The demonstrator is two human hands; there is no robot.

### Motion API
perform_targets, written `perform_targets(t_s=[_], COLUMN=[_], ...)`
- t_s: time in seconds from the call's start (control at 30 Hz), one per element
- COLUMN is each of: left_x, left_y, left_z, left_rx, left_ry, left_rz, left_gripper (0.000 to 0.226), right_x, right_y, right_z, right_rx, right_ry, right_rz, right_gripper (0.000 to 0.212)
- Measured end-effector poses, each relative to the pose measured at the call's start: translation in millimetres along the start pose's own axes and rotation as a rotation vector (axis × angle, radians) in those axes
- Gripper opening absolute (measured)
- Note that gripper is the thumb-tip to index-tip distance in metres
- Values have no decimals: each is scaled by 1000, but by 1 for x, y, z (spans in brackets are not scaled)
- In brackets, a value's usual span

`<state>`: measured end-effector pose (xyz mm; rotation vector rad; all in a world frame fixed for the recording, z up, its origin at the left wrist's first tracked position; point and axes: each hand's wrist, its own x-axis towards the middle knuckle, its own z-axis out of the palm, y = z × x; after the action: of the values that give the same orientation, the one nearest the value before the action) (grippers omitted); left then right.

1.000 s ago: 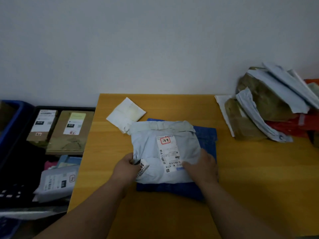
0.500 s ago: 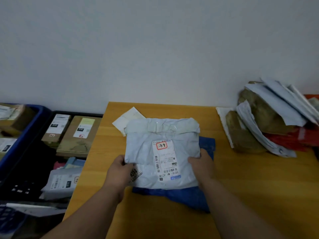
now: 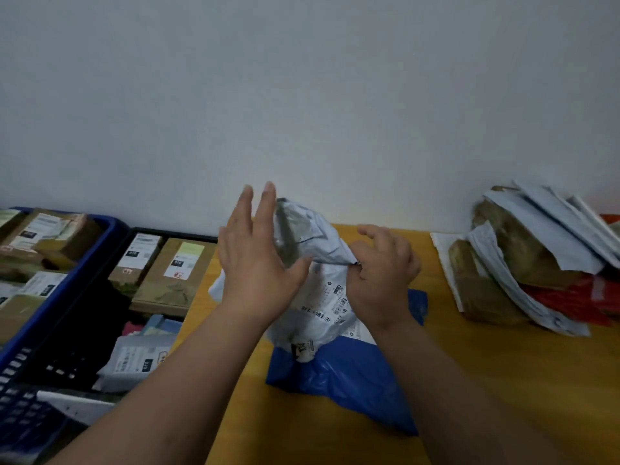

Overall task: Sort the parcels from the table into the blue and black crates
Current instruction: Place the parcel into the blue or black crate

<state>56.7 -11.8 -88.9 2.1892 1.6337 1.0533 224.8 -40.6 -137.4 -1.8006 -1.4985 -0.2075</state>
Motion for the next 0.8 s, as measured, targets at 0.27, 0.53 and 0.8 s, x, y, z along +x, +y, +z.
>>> perform_targets(t_s=[0.27, 0.53, 0.8], left_x=[13, 9, -8], left_y=[15, 4, -15], left_z=[-17, -5, 3], left_rx=[-311, -1310, -1767], left_ry=[-86, -50, -79], left_rz=[-161, -668, -982], left_gripper=[12, 14, 35], right_x=[-7, -27, -32], right_y=[-4, 24, 28], right_z=[-8, -20, -16], right_rx=[126, 881, 1105], right_ry=[87, -478, -578], right_rz=[119, 919, 1488], right_gripper=[30, 64, 61])
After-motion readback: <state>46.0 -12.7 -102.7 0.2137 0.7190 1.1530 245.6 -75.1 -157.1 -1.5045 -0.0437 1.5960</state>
